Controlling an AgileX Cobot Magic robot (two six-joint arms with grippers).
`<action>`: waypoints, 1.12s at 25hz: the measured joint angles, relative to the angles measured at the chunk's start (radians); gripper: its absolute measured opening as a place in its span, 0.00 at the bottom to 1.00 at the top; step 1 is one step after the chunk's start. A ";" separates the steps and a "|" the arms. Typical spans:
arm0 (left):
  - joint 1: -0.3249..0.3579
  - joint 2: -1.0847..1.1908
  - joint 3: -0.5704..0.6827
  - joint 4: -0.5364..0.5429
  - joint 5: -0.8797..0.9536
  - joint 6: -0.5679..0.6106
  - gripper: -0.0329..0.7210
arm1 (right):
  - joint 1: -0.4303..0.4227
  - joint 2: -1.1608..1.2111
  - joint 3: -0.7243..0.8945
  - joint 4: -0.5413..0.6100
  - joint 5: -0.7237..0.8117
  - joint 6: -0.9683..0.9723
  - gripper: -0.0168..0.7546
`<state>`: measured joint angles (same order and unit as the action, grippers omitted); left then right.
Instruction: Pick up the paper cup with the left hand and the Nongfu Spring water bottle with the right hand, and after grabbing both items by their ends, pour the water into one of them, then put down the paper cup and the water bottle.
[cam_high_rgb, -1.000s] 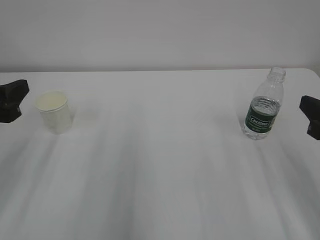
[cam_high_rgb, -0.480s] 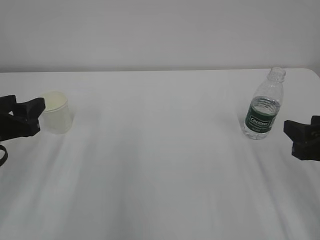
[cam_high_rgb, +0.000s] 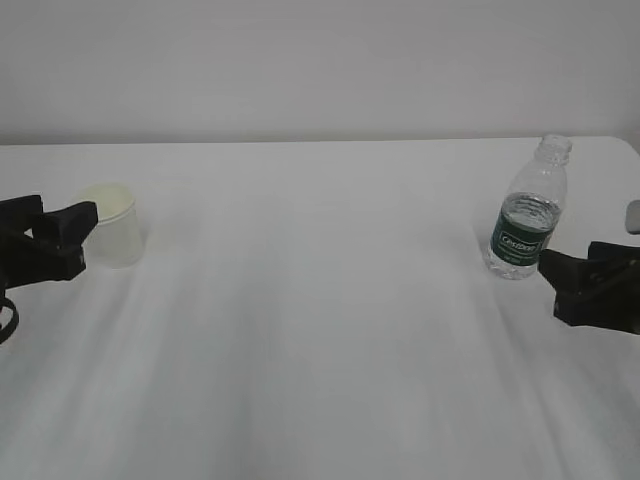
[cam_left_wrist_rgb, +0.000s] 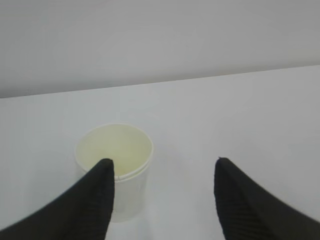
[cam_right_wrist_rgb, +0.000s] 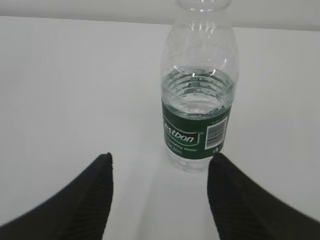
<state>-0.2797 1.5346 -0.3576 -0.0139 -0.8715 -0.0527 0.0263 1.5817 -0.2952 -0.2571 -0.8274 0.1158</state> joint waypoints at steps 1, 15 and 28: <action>0.000 0.004 0.006 0.000 0.000 0.000 0.64 | 0.000 0.017 -0.002 0.000 -0.021 0.000 0.62; 0.000 0.208 0.076 0.181 -0.265 -0.007 0.63 | 0.000 0.091 0.011 0.047 -0.142 -0.004 0.63; 0.000 0.219 0.076 0.203 -0.267 -0.009 0.63 | 0.000 0.206 0.015 0.147 -0.261 -0.048 0.79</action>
<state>-0.2797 1.7533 -0.2817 0.1889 -1.1387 -0.0614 0.0263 1.7877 -0.2806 -0.1098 -1.0883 0.0674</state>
